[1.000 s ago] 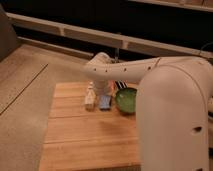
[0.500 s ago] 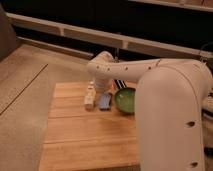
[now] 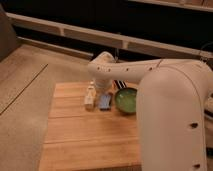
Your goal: Place the white sponge in the ceramic cup
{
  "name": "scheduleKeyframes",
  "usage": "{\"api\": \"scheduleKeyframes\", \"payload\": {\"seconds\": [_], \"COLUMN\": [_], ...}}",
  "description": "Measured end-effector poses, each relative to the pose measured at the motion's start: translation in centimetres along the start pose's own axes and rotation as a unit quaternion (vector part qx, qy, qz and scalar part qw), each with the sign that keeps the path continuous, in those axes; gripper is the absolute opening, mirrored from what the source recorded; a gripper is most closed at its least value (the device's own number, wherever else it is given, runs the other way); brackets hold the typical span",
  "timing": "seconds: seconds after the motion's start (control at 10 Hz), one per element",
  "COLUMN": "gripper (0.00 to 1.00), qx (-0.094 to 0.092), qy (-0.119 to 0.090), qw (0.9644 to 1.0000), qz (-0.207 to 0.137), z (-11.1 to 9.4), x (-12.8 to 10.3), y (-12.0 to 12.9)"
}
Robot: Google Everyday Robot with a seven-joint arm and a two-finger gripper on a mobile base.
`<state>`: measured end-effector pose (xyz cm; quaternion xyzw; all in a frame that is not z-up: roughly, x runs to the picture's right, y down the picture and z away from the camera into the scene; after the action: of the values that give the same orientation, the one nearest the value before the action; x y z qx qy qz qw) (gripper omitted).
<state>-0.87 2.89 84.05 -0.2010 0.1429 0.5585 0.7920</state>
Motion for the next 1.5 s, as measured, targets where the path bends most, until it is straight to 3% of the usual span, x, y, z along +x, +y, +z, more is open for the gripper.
{"api": "scheduleKeyframes", "payload": {"seconds": [0.2, 0.5, 1.1, 1.5], "gripper": [0.65, 0.65, 0.65, 0.65], "qx": [-0.004, -0.033, -0.061, -0.098], "qy": [-0.042, -0.070, -0.078, -0.050], "qw": [0.9987, 0.9956, 0.9885, 0.9863], "qz": [-0.029, -0.054, -0.114, -0.123], "z": [1.2, 4.0, 5.6, 8.1], "x": [-1.0, -1.0, -2.2, -1.2], "y": [-1.2, -1.6, -1.3, -0.1]}}
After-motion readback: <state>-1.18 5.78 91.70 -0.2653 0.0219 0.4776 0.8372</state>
